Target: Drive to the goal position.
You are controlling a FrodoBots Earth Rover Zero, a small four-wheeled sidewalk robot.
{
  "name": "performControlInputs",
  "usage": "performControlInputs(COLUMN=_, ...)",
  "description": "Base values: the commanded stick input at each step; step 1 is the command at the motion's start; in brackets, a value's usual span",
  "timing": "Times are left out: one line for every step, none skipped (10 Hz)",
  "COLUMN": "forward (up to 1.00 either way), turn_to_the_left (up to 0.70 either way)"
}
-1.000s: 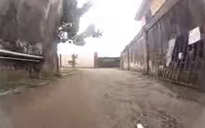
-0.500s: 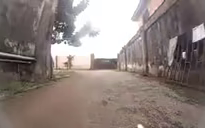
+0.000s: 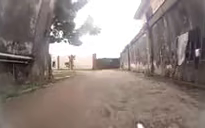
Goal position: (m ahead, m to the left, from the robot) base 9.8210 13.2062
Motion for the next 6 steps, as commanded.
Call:
performControlInputs(forward=0.70, turn_to_the_left=0.00)
performControlInputs(forward=0.70, turn_to_the_left=0.00)
performControlInputs(forward=0.70, turn_to_the_left=0.00)
performControlInputs(forward=0.70, turn_to_the_left=0.00)
performControlInputs(forward=0.70, turn_to_the_left=0.00)
performControlInputs(forward=0.70, turn_to_the_left=0.00)
